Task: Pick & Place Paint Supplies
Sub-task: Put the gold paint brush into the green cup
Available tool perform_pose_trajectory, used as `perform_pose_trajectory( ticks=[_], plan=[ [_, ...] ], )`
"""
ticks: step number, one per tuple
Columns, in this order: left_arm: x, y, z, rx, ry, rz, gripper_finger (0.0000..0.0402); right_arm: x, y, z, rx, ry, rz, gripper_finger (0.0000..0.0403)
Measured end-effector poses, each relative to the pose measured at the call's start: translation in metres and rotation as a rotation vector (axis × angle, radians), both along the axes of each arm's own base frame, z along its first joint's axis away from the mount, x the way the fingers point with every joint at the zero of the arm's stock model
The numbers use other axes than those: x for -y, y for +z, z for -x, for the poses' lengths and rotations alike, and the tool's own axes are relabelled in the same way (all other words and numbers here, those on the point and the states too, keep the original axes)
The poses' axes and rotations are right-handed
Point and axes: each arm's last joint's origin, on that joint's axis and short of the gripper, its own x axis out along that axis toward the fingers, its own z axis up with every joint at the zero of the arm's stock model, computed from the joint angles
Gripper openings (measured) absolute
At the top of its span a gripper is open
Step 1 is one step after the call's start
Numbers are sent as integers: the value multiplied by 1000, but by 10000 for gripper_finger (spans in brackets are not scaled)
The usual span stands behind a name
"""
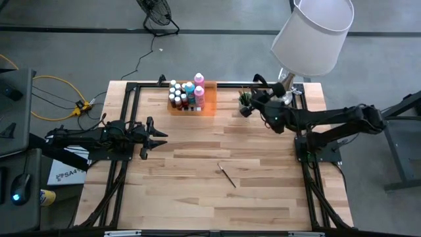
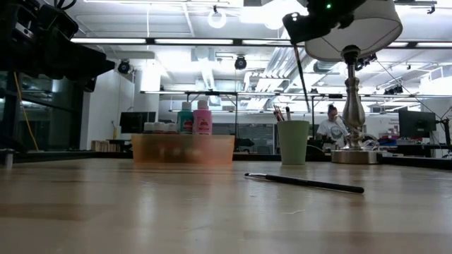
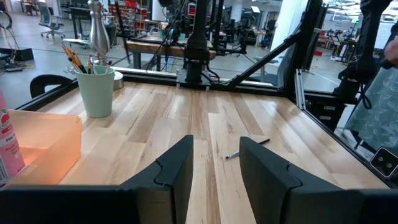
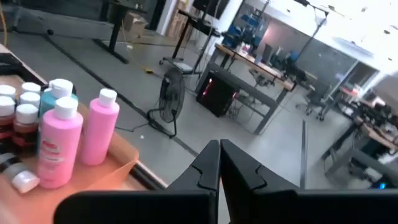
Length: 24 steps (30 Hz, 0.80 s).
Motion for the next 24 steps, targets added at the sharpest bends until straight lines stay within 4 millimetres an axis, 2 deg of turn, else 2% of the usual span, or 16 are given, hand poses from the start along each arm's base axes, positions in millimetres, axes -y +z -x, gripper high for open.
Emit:
perform_pose_trajectory(
  ticks=[5, 12, 16, 24],
  plan=[
    [0, 0, 0, 0, 0, 0, 126, 20, 3, 1, -31, 18, 26, 3],
    [0, 0, 0, 0, 0, 0, 126, 53, 5, 3, 26, 68, 12, 3],
    [0, 0, 0, 0, 0, 0, 126, 69, -2, 1, 27, 80, -17, 3],
    [0, 0, 0, 0, 1, 0, 126, 84, -21, -10, -12, 74, -49, 3]
  ],
)
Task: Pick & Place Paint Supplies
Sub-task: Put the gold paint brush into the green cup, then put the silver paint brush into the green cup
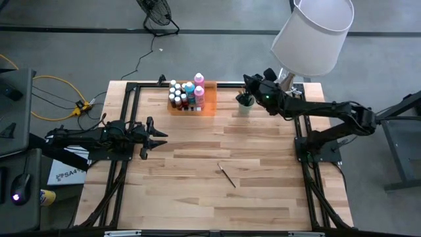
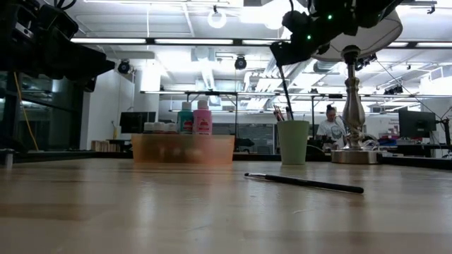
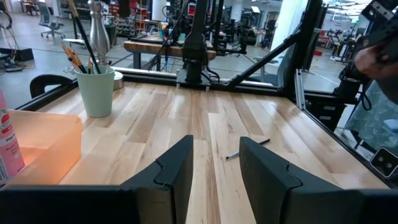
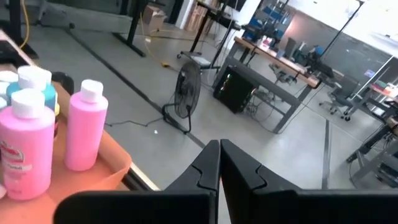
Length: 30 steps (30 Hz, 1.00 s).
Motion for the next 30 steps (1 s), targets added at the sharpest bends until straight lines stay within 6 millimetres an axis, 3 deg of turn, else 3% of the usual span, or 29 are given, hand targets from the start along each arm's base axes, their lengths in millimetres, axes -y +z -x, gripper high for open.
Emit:
perform_pose_trajectory(
  ticks=[5, 21, 24, 30],
  plan=[
    [0, 0, 0, 0, 0, 0, 126, 6, -14, -4, -38, -19, -44, 3],
    [0, 0, 0, 0, 0, 0, 126, 7, -22, -3, -97, -27, -87, 7],
    [0, 0, 0, 0, 0, 0, 126, 7, -23, -3, -100, -25, -89, 33],
    [0, 0, 0, 0, 0, 0, 126, 7, -23, -2, -106, -58, -80, 124]
  ],
)
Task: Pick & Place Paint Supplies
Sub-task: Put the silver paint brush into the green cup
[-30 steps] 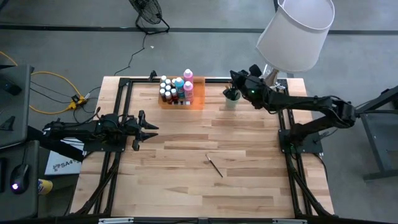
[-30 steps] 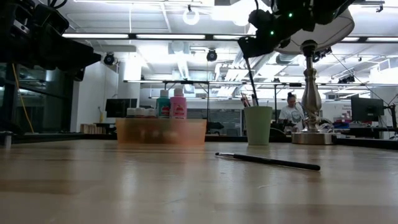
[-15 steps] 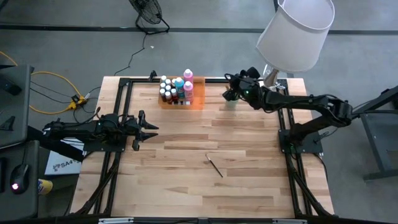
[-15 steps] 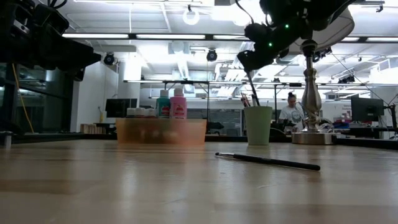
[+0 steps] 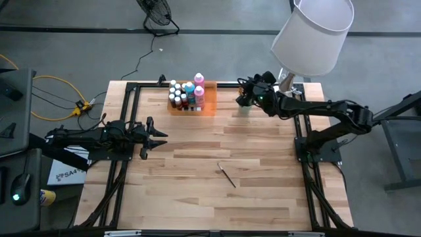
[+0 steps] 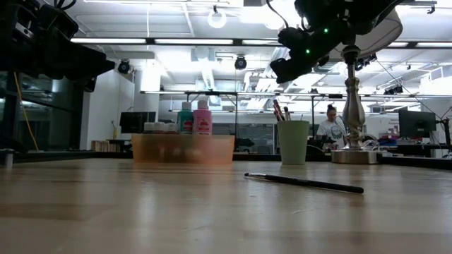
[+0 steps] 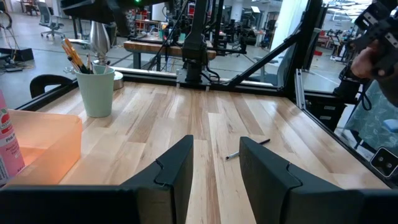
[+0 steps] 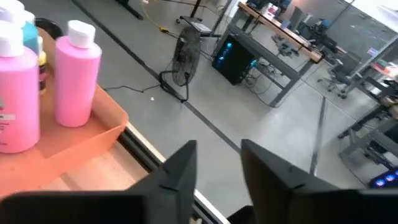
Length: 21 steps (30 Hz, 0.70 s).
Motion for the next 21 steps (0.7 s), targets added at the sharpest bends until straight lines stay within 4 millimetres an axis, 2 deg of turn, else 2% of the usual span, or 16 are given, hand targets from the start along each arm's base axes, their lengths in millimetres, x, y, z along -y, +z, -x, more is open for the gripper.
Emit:
perform_pose_trajectory(
  ticks=[5, 8, 13, 16, 21],
  plan=[
    [0, 0, 0, 0, 0, 0, 126, -14, 7, 5, -29, -69, 39, 174],
    [0, 0, 0, 0, 0, 0, 126, -35, 13, 6, -45, -24, 37, 187],
    [0, 0, 0, 0, 0, 0, 126, -75, 9, 3, -39, 112, -44, 187],
    [0, 0, 0, 0, 0, 0, 126, -94, 6, 2, -31, 195, -137, 183],
    [0, 0, 0, 0, 0, 0, 126, -114, 12, -11, -26, 249, -407, 175]
  ],
)
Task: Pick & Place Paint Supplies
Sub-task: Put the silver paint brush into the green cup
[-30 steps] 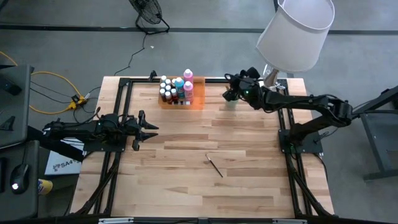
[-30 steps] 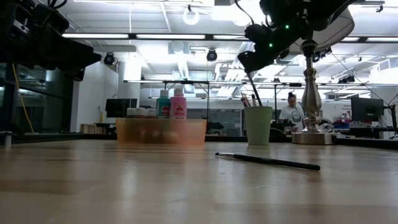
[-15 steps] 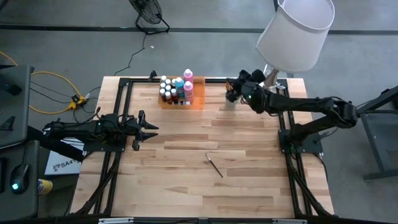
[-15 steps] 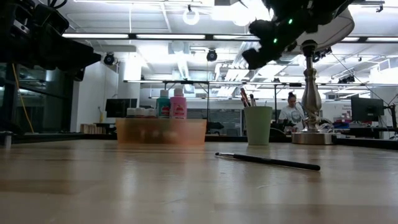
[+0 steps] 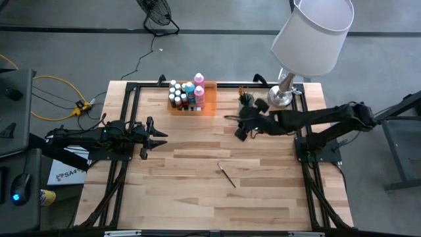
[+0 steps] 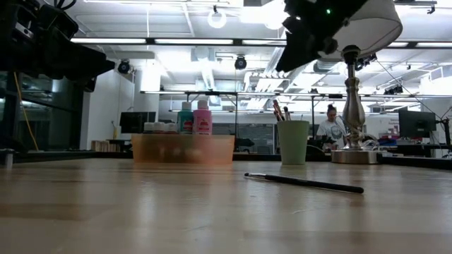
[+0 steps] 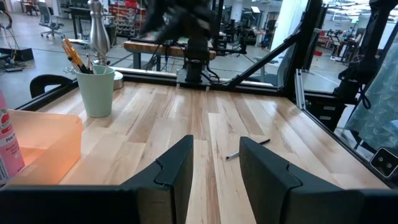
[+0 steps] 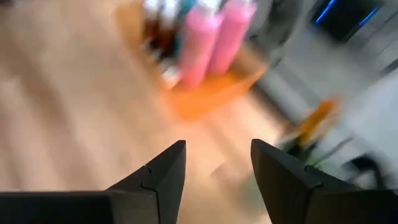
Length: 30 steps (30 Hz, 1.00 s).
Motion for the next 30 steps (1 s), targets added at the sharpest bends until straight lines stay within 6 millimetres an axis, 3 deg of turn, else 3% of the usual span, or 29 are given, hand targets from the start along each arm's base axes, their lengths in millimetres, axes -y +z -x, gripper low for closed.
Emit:
perform_pose_trajectory(
  ticks=[10, 20, 30],
  plan=[
    [0, 0, 0, 0, 0, 0, 126, -31, -33, -70, -219, 170, -516, 164],
    [0, 0, 0, 0, 0, 0, 126, -56, -64, -122, -418, 135, -666, 161],
    [0, 0, 0, 0, 0, 0, 126, -76, -97, -144, -473, 32, -734, 159]
  ],
)
